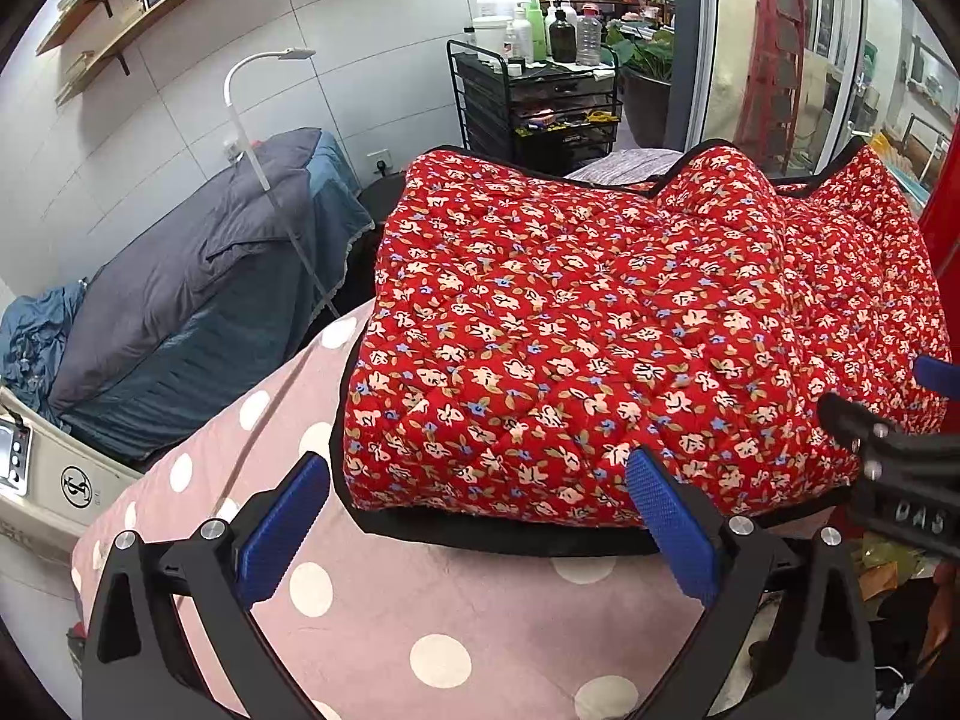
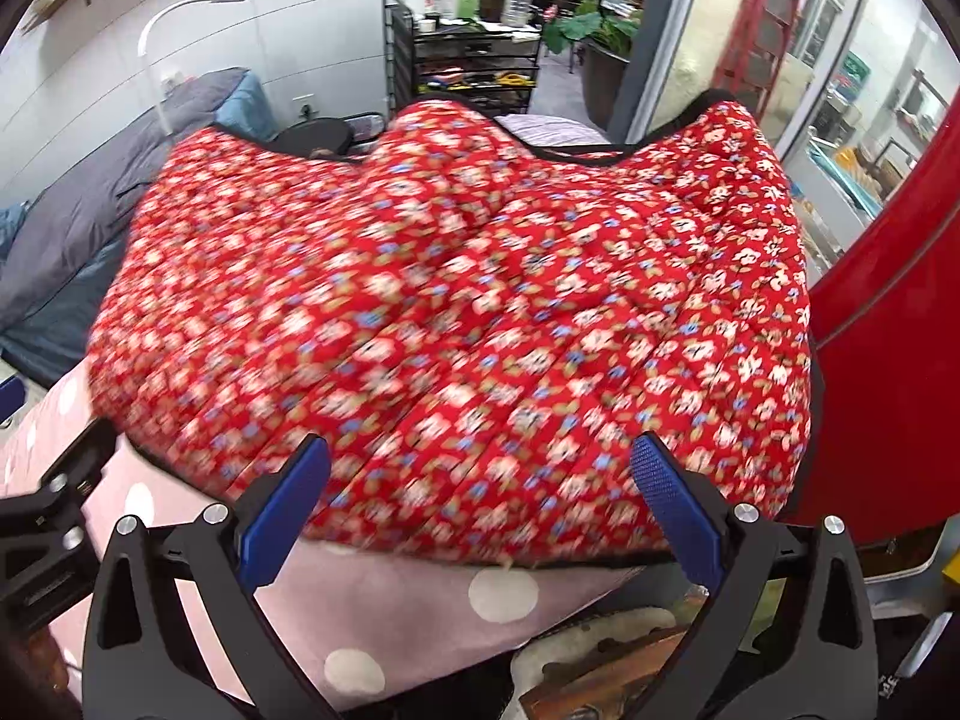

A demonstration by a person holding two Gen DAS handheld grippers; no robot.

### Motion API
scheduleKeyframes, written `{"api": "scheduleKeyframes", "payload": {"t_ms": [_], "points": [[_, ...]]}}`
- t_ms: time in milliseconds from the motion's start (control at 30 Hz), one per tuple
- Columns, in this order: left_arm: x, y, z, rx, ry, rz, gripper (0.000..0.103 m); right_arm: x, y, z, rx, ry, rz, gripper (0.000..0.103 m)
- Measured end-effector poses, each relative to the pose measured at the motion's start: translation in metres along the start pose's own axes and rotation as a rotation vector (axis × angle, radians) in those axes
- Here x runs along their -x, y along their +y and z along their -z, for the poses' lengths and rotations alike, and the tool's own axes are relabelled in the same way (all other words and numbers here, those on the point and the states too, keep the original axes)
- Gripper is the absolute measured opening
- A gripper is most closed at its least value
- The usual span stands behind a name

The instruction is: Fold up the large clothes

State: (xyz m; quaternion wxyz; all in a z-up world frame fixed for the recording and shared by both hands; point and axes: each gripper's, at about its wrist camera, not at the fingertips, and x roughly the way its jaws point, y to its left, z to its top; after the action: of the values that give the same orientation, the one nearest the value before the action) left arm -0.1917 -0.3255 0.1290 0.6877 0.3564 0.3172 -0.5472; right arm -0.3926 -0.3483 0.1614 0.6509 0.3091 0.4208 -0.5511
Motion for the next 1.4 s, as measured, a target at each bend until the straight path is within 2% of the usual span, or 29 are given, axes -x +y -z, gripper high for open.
{"api": "scheduleKeyframes", "payload": {"t_ms": [133,400,1400], "points": [[-0.001,0.0,0.003,0.003,0.031,-0.001,0.097,0.013,0.005,0.01,0.021,0.008,0.006,0.098],[-0.013,0.0,0.011,-0.003,0.08,0.012,0.097,0.024,-0.008,0.023,-0.056,-0.01,-0.026,0.098],[-0.019,-0.007,0.012,-0.035,0.106,0.039,0.097,0.015,-0.014,0.02,-0.067,-0.008,0.021,0.098]]}}
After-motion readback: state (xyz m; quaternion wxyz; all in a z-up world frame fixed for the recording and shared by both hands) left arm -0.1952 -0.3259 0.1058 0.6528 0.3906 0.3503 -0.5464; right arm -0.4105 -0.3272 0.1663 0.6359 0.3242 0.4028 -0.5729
